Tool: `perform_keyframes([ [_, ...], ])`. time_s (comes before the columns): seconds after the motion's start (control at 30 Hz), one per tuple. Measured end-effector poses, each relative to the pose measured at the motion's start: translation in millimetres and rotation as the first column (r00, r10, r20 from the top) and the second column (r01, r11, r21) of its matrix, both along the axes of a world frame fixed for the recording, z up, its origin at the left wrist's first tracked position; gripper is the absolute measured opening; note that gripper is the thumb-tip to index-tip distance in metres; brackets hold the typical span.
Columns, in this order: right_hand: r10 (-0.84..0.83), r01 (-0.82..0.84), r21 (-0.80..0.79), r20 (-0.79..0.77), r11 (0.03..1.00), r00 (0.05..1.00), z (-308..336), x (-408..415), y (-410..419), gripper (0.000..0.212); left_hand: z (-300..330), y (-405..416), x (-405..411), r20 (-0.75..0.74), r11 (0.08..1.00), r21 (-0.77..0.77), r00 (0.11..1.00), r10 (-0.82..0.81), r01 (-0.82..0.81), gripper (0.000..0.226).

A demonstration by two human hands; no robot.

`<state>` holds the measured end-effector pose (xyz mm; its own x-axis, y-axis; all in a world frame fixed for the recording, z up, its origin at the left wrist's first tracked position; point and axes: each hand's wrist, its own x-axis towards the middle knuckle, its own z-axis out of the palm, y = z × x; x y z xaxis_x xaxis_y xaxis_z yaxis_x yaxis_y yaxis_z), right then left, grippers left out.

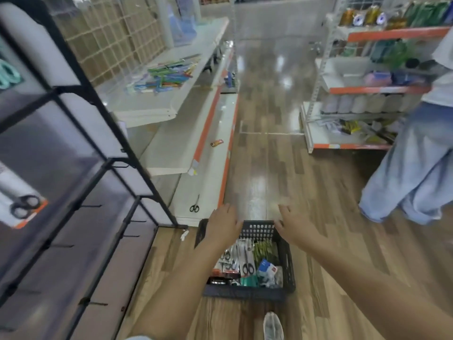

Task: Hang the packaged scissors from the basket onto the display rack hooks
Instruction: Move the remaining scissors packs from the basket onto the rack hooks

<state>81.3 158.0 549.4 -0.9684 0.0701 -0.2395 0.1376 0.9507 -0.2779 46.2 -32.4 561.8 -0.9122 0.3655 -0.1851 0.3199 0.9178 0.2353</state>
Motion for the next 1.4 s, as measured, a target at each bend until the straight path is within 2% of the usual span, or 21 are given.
perform_keyframes([
  [0.2, -0.073, 0.078, -0.144, 0.036, 0.987, 0.997, -65, -17, 38, 0.043, -57, 36, -31, 0.118, 1.000, -0.012, 0.993, 0.011, -0.010, 0.043],
  [0.37, -0.117, 0.139, -0.166, 0.136, 0.976, 0.984, -142, -17, 53, 0.046, -129, 46, -44, 0.194, 0.996, -0.088, 0.981, -0.004, 0.021, 0.035],
  [0.47, -0.148, 0.175, -0.164, 0.166, 0.971, 0.975, -196, -22, 52, 0.047, -174, 43, -55, 0.219, 0.987, -0.142, 0.975, -0.040, 0.072, 0.042],
  [0.53, -0.151, 0.187, -0.173, 0.201, 0.967, 0.968, -235, -22, 46, 0.040, -207, 38, -60, 0.275, 0.976, -0.183, 0.959, -0.063, 0.117, 0.043],
  [0.6, -0.174, 0.220, -0.205, 0.223, 0.954, 0.959, -285, -21, 37, 0.033, -248, 29, -68, 0.330, 0.959, -0.217, 0.938, -0.102, 0.181, 0.043],
  [0.7, -0.197, 0.257, -0.214, 0.264, 0.943, 0.944, -370, -18, 21, 0.037, -327, 8, -74, 0.408, 0.945, -0.256, 0.909, -0.083, 0.201, 0.048],
  [0.87, -0.111, 0.176, -0.180, 0.323, 0.968, 0.940, -483, -20, -6, 0.047, -450, -25, -66, 0.492, 0.929, -0.311, 0.870, -0.024, 0.201, 0.049],
  [1.03, -0.080, 0.130, -0.156, 0.294, 0.979, 0.952, -559, -55, -20, 0.045, -548, -43, -72, 0.439, 0.942, -0.323, 0.896, 0.066, 0.089, 0.046],
  [1.13, -0.073, 0.123, -0.173, 0.269, 0.977, 0.960, -593, -84, -26, 0.046, -590, -41, -85, 0.418, 0.957, -0.288, 0.897, 0.143, -0.018, 0.052],
  [1.3, -0.059, 0.102, -0.168, 0.246, 0.981, 0.968, -651, -130, -34, 0.050, -652, -41, -129, 0.299, 0.953, -0.287, 0.937, 0.183, -0.095, 0.060],
  [1.4, -0.115, 0.161, -0.182, 0.239, 0.970, 0.964, -682, -152, -39, 0.063, -681, -40, -153, 0.258, 0.939, -0.259, 0.920, 0.294, -0.227, 0.068],
])
